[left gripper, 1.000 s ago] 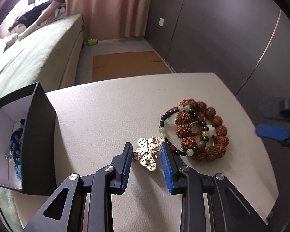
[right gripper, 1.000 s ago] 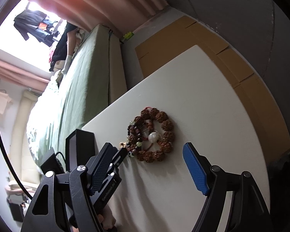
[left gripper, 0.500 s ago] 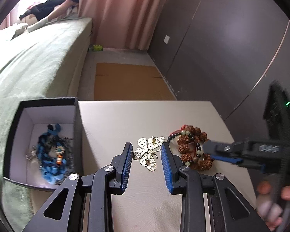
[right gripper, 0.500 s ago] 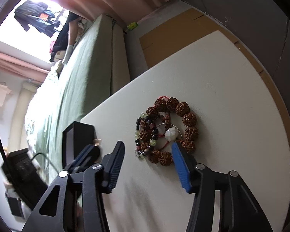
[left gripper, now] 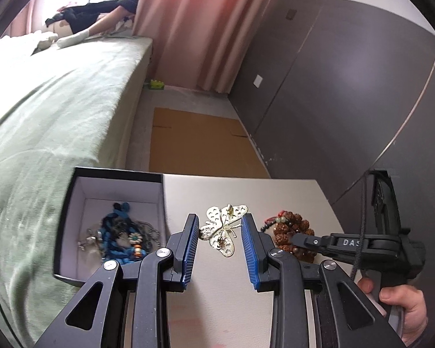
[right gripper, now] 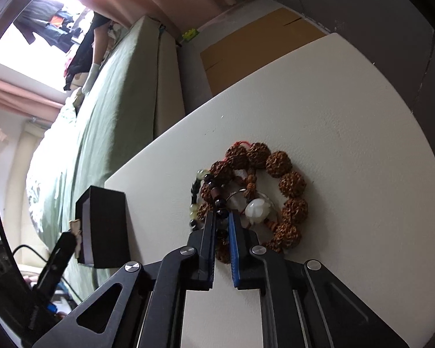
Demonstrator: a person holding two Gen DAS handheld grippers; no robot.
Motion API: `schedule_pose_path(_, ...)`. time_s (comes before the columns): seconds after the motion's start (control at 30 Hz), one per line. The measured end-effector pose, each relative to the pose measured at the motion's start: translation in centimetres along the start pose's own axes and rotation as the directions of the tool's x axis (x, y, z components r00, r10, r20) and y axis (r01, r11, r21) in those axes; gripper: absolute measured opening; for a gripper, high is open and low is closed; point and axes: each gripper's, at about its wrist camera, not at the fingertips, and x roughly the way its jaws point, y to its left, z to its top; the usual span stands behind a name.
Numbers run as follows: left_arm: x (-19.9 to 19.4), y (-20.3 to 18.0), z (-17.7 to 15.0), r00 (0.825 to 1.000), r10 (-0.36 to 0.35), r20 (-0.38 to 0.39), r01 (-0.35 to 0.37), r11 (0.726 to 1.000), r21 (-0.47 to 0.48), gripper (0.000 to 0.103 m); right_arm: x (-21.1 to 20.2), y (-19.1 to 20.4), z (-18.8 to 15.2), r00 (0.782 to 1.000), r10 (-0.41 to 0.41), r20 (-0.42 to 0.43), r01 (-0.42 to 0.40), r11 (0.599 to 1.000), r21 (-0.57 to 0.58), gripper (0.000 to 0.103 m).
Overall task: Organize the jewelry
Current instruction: 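Grasp the gold butterfly pendant with the left tool while the right tool grasps a dark bead bracelet, then drop the butterfly pendant into the box with the left tool while the right tool carries the dark bracelet there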
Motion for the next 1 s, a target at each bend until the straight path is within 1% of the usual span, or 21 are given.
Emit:
schedule_pose_path(0.1, -1.4, 1.2, 0.4, 1.0, -0.002, 0.027, 0.002, 1.0, -0.026, 0.031, -0.8, 0.4, -0.2, 0.999, 0.031, 0.028, -0.03, 1.0, -0.005, 0.01)
schedule_pose_path(0.23, -2.6, 3.0, 0.7, 0.999, 0.014, 0.046, -0.011, 0.998, -0.062, 0.031, -2.3, 1.4, -0.6, 0.994, 0.085, 0.072, -0.083, 0.996, -0.029, 0.01)
schedule_pose_path(0.33, -3.0, 4.3, 0.8, 0.999, 0.031, 0.041, -0.027, 0.996, -0.084, 0.031, -3.8, 3.0, -1.0, 0.985, 0.119, 0.126, -0.108, 0.99, -0.091, 0.01)
schedule_pose_path(0.47, -3.4, 5.9, 1.1, 0.999, 0.019, 0.046, -0.013, 0.993, -0.12, 0.032, -4.6, 4.7, -1.4, 0.971, 0.183, 0.153, -0.164, 0.978, -0.128, 0.01)
schedule_pose_path(0.53, -3.4, 6.3, 1.4, 0.999, 0.015, 0.029, -0.01, 0.991, -0.137, 0.033, -4.6, 5.6, -1.6, 0.964, 0.211, 0.162, -0.19, 0.972, -0.14, 0.01)
schedule_pose_path(0.6, -3.6, 6.6, 1.7, 1.0, -0.003, 0.025, 0.006, 0.99, -0.142, 0.042, -4.5, 6.2, -1.7, 0.961, 0.226, 0.162, -0.204, 0.968, -0.144, 0.01)
schedule_pose_path(0.63, -3.8, 6.7, 1.8, 0.999, 0.001, 0.033, 0.004, 0.99, -0.143, 0.054, -4.5, 6.5, -1.8, 0.959, 0.233, 0.159, -0.21, 0.967, -0.146, 0.01)
schedule_pose_path(0.67, -4.0, 6.8, 1.7, 0.999, 0.011, 0.046, -0.004, 0.989, -0.145, 0.061, -4.4, 6.9, -1.8, 0.958, 0.241, 0.157, -0.218, 0.964, -0.15, 0.01)
schedule_pose_path(0.73, -4.5, 7.3, 1.8, 0.997, 0.02, 0.071, -0.008, 0.988, -0.157, 0.062, -4.3, 7.8, -1.9, 0.952, 0.261, 0.158, -0.234, 0.957, -0.169, 0.01)
schedule_pose_path(0.83, -4.8, 8.2, 1.9, 0.997, 0.028, 0.072, -0.014, 0.982, -0.186, 0.062, -4.0, 8.6, -2.1, 0.945, 0.288, 0.153, -0.258, 0.947, -0.189, 0.01)
schedule_pose_path(1.0, -5.7, 9.2, 2.2, 0.993, 0.08, 0.09, -0.061, 0.977, -0.204, 0.062, -3.9, 10.3, -3.1, 0.929, 0.342, 0.139, -0.306, 0.924, -0.229, 0.01)
